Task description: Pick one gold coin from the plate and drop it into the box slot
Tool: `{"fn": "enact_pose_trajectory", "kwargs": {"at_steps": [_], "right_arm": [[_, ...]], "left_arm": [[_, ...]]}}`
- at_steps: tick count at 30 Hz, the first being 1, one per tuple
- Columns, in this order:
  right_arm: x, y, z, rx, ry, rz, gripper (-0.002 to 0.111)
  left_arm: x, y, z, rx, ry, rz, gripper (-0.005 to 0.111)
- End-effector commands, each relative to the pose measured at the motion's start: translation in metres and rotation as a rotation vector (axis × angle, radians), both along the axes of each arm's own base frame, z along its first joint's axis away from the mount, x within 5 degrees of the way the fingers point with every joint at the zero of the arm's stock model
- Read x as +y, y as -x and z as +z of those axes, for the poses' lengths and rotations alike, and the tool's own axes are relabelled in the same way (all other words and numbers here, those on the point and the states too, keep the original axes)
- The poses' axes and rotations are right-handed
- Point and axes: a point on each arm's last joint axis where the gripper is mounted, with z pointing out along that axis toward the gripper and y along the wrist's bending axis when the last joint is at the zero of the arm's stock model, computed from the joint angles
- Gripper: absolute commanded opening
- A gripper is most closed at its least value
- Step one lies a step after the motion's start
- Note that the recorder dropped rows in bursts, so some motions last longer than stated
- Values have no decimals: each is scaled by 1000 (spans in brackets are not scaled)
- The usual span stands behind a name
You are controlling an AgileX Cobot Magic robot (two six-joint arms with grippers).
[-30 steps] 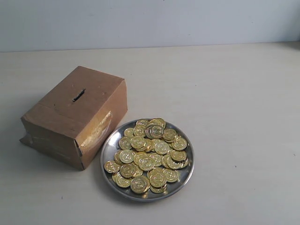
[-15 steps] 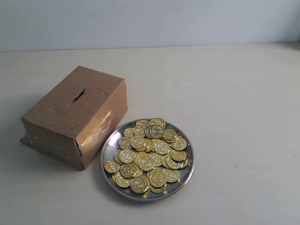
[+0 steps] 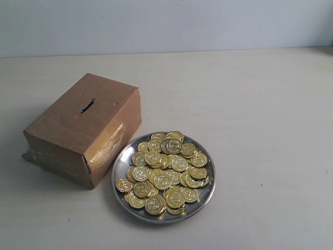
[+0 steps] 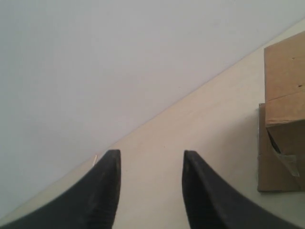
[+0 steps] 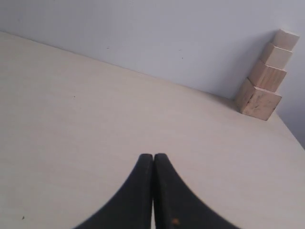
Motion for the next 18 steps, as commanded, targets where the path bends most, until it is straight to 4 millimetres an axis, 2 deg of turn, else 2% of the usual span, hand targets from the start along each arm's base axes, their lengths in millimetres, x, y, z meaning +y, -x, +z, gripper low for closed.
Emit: {"fn": "enact_pose_trajectory", "kwargs": {"at_steps": [1,4,6,18], "right_arm": [[0,0,0,-17,9,1,0],[0,0,0,-17,9,1,0],[0,0,0,-19,9,0,0],[0,0,0,-13,-1,2,0]], "left_arm": [[-1,1,-4,38,9,-9,42],[-1,1,-8,79,10,-15,42],[-2,3,-17,182,12,-25,42],[-2,3,-17,184,12,-25,42]]}}
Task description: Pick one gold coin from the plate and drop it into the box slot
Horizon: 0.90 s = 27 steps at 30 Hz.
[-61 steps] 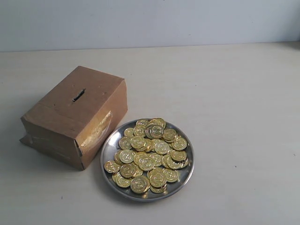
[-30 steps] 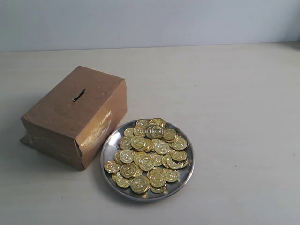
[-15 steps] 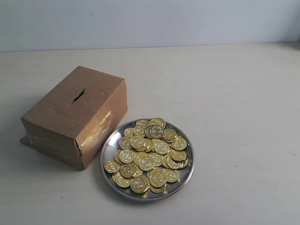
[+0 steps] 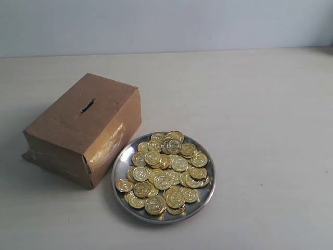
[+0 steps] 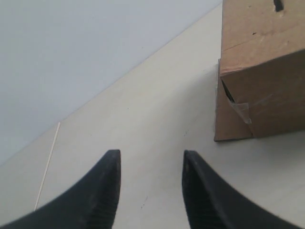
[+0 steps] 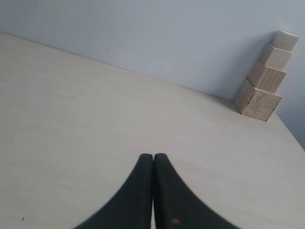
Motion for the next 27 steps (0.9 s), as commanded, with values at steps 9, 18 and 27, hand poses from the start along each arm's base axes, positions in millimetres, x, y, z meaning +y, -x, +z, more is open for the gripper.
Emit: {"fn": "enact_pose_trajectory", "kwargs": {"at_steps": [9,18,27], "right_arm": [[0,0,0,-16,-26,-4,0],[0,0,0,-16,-26,-4,0],[0,0,0,-16,-26,-4,0]], "left_arm": [[0,0,1,-10,12,3,42],[0,0,1,1,535,146,42],[0,0,0,5,587,160,0]]}}
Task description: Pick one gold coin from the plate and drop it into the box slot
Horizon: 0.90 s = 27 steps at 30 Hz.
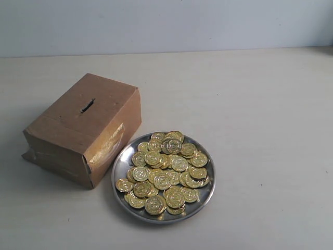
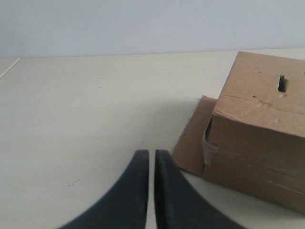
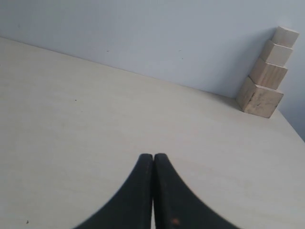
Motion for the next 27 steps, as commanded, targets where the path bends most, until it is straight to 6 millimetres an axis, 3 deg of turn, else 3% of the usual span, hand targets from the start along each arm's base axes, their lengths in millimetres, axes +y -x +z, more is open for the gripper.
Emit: {"fn": "enact_pose_trajectory", "kwargs": {"at_steps": [1,7,12,27], "right_arm": [[0,0,0,-14,2,2,0],[0,0,-1,-14,-54,-10,0],[0,0,-1,-20,-229,-48,0],[0,0,-1,-20,-227,-48,0]], "left_arm": [[0,0,0,-7,17,3,0],[0,0,0,-7,22,4,0],[0,0,0,-9,22,4,0],[0,0,0,-9,22,4,0]]}}
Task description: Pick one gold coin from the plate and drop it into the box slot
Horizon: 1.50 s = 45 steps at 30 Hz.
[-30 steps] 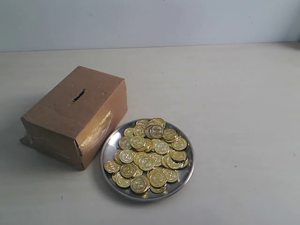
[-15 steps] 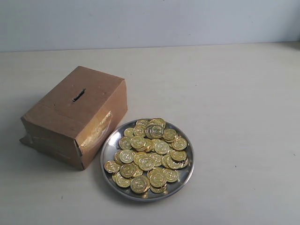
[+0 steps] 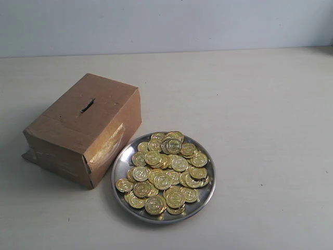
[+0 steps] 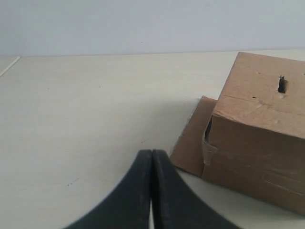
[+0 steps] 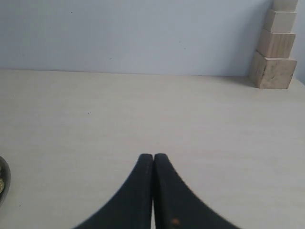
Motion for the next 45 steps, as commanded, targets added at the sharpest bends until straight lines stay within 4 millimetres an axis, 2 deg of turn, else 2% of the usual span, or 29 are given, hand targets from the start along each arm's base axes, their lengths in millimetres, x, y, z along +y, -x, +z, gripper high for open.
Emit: {"fn": "enact_pose_trajectory", "kwargs": {"at_steps": [1,23,45], "right_arm": [[0,0,-1,-8,-4,1,0],[6,0,-1,-7,-6,109,0],[6,0,-1,-7,-6,111,0]], "left_arm": [[0,0,1,-11,14,3,0],[0,0,1,-11,14,3,0],[0,0,1,-18,14,3,0]]}}
